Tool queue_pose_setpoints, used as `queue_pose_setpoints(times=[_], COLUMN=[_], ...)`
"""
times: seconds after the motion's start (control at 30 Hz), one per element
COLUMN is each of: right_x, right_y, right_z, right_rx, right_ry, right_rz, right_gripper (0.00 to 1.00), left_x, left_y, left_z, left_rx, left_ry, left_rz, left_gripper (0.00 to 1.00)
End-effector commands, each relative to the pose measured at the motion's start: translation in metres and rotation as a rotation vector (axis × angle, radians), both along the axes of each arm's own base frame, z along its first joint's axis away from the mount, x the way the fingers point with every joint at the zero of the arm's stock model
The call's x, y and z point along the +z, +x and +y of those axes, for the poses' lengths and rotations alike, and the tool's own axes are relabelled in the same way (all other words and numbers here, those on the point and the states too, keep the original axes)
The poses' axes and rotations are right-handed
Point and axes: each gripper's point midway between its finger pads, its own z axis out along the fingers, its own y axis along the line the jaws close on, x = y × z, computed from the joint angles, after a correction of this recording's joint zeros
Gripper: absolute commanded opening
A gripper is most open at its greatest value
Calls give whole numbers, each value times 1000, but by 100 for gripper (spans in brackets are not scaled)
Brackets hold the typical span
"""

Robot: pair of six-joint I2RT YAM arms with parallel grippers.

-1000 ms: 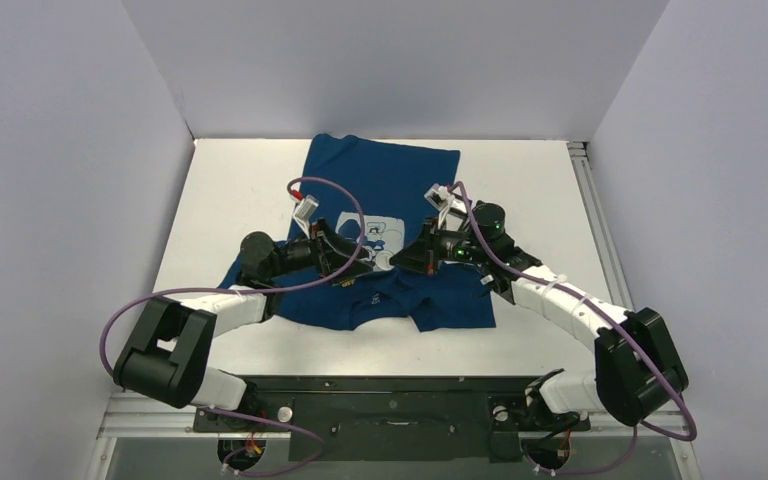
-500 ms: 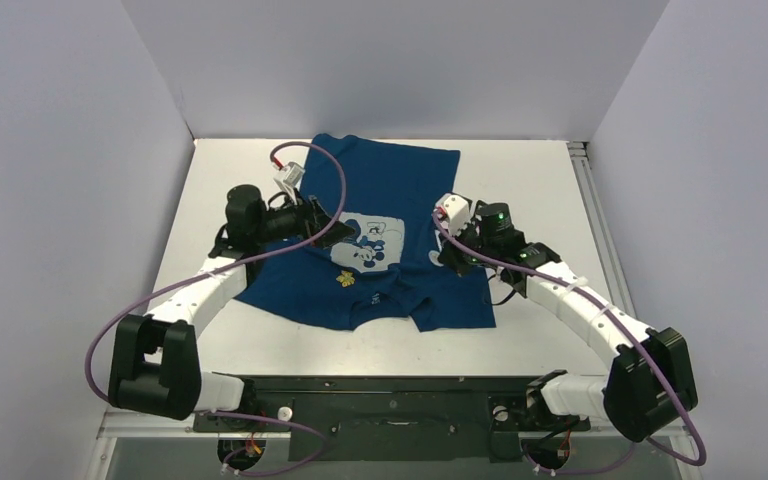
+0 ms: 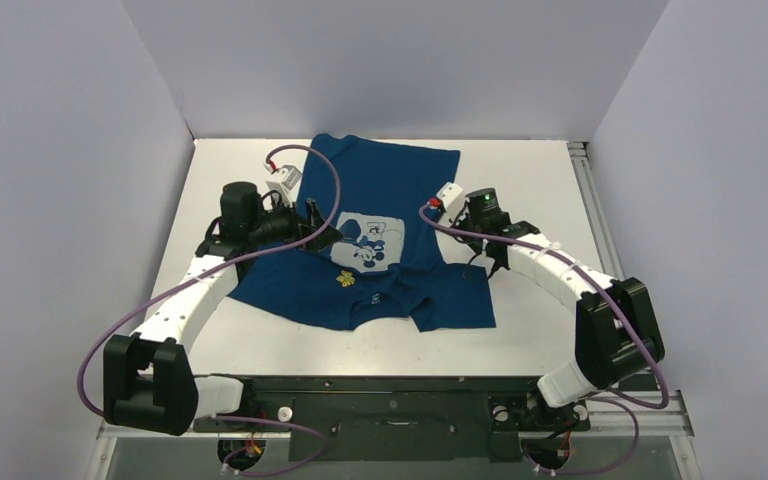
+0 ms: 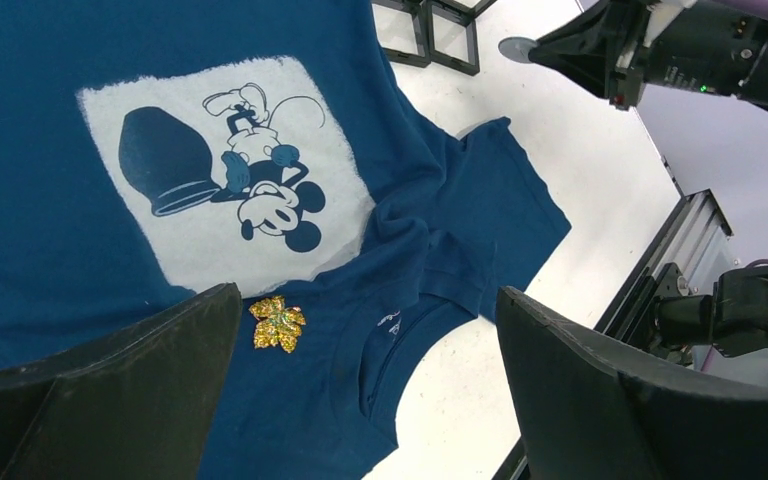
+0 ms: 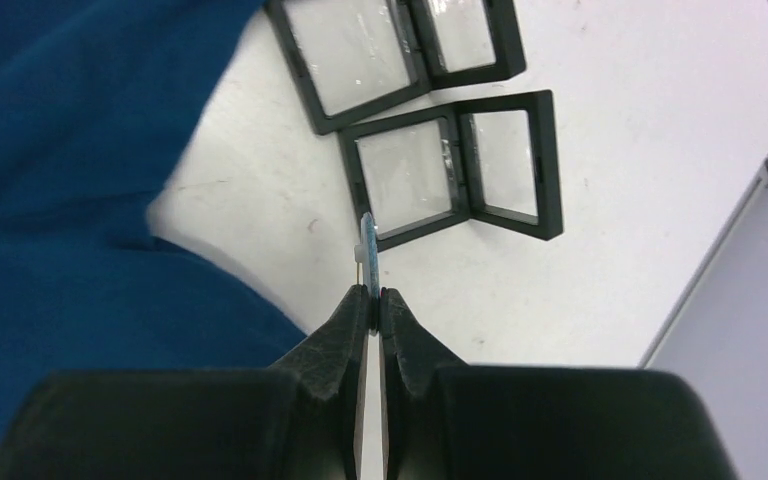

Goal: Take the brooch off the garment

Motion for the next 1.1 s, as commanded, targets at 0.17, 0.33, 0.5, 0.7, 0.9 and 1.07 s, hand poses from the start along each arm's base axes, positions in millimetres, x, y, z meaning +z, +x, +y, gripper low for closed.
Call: queue_pose_setpoints(times=[0.17, 0.33, 0.5, 0.7, 0.9, 1.07], right_x=[11, 2, -4, -13, -22, -31], right_y=[47, 58, 70, 79, 85, 88], right_z=[-31, -37, -39, -37, -39, -41], right_rx=[-50, -49, -50, -38, -32, -30], right_ry=[-142, -166, -170, -184, -211, -228], right_rz=[-78, -70, -59, -44, -29, -18], right_gripper=[0, 0, 0, 0, 0, 2], left_x=[33, 34, 35, 33, 32, 32], left_y=[1, 0, -1, 0, -2, -1], left_z=[2, 0, 0, 1, 1, 0], left_rx=[-13, -24, -28, -24, -31, -34], left_ry=[10, 1, -1, 3, 4, 5], left_rz=[-99, -96, -94, -87, -79, -76], left_gripper=[96, 96, 96, 96, 96, 96])
